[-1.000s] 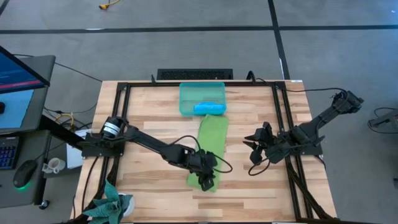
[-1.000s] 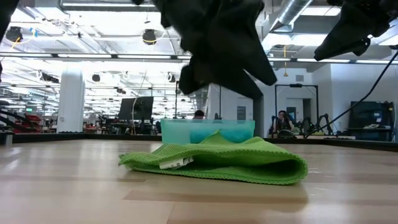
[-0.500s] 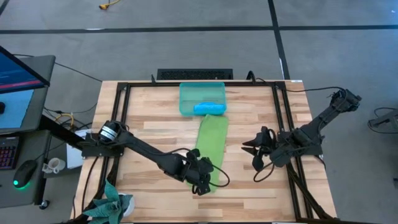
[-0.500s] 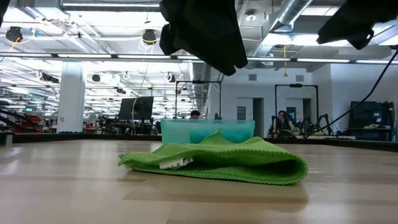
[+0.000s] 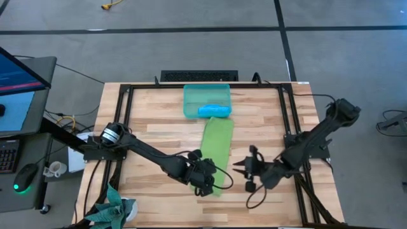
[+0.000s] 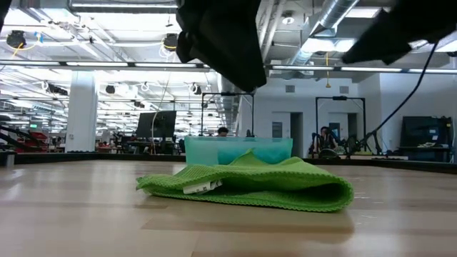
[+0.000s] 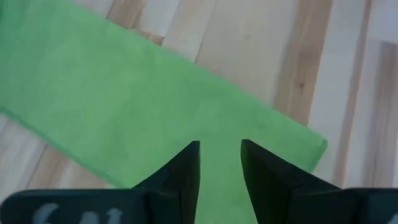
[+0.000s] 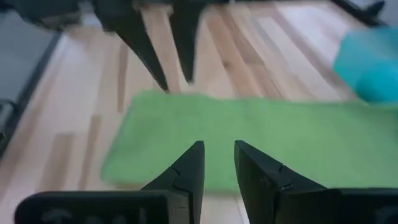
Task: Roll microfiber towels into tight, uniform cylinder then place into a basket
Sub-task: Fold the green microfiber cloth
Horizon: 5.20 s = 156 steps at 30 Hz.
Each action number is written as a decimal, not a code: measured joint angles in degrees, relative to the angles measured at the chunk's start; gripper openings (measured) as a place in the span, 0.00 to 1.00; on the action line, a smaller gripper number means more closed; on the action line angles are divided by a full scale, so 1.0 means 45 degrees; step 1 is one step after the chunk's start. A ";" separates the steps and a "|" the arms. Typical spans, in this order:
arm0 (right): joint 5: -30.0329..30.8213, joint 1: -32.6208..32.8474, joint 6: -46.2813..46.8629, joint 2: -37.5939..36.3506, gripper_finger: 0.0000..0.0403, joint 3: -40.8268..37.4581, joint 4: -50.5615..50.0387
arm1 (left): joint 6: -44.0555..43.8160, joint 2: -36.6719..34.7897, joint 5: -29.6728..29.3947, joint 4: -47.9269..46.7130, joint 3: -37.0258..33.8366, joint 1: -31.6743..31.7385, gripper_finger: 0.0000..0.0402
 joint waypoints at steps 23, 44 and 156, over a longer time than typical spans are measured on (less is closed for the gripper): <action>-0.3421 -0.1291 -0.0413 0.2172 0.28 0.0005 0.2924 | -0.0041 0.0058 -0.1050 -0.0752 -0.0146 0.0474 0.27; -0.3420 -0.1282 -0.0418 0.2172 0.28 0.0005 0.2944 | -0.0179 0.0058 -0.1331 -0.0755 -0.0146 0.0466 0.27; 0.2199 0.5688 0.0792 0.0904 0.28 0.3672 -0.5122 | 0.6319 0.1132 -0.1632 0.4194 -0.0097 -0.2147 0.27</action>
